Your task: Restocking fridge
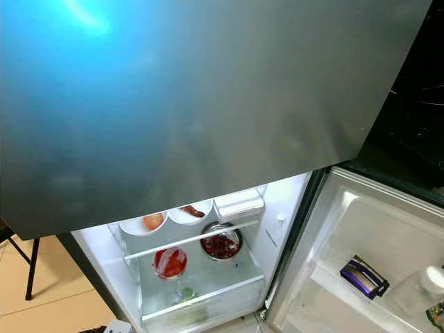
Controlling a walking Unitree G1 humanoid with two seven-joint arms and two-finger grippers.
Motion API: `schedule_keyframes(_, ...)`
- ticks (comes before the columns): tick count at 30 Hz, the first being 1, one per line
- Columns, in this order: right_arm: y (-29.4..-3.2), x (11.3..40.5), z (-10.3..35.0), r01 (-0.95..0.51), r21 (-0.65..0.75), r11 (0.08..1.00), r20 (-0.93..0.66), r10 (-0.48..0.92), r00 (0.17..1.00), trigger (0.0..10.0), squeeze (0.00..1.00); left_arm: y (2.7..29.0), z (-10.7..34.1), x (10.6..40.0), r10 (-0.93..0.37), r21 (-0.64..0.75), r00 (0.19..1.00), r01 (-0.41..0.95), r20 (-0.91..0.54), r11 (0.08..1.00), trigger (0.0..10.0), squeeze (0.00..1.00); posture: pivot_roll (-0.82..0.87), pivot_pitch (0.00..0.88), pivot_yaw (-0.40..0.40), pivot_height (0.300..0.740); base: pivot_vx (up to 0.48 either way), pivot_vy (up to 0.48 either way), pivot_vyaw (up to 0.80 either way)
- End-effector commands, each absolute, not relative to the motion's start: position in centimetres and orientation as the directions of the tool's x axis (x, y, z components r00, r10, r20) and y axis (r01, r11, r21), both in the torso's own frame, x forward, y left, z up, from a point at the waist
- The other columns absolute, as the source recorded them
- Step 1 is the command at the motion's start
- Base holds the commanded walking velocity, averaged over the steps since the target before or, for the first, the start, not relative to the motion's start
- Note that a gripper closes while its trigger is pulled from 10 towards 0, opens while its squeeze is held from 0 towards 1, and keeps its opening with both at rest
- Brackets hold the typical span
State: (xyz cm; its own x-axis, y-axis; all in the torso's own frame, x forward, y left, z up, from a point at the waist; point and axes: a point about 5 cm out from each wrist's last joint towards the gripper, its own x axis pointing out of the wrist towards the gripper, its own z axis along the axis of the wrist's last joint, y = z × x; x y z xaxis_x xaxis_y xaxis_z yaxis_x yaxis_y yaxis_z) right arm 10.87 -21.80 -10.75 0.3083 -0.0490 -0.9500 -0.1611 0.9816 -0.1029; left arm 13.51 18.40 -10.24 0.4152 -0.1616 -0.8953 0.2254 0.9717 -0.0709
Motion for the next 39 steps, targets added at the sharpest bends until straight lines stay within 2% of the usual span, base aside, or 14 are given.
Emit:
schedule_keyframes(1, -21.64, 10.45, -10.9, -0.157, -0.093, 0.983, -0.955, -0.044, 0.292, 10.0, 0.0, 17.86, -10.47, 13.01, -0.175, -0.087, 0.395, 0.23, -0.902, 0.969, 10.0, 0.0, 0.01, 0.0, -0.022, 0.74, 0.0, 0.0, 0.0)
schedule_keyframes(39, -21.63, 10.48, -10.89, -0.166, -0.09, 0.982, -0.956, -0.038, 0.29, 10.0, 0.0, 18.01, -10.43, 13.1, -0.173, -0.086, 0.397, 0.227, -0.901, 0.97, 10.0, 0.0, 0.01, 0.0, -0.019, 0.74, 0.0, 0.0, 0.0)
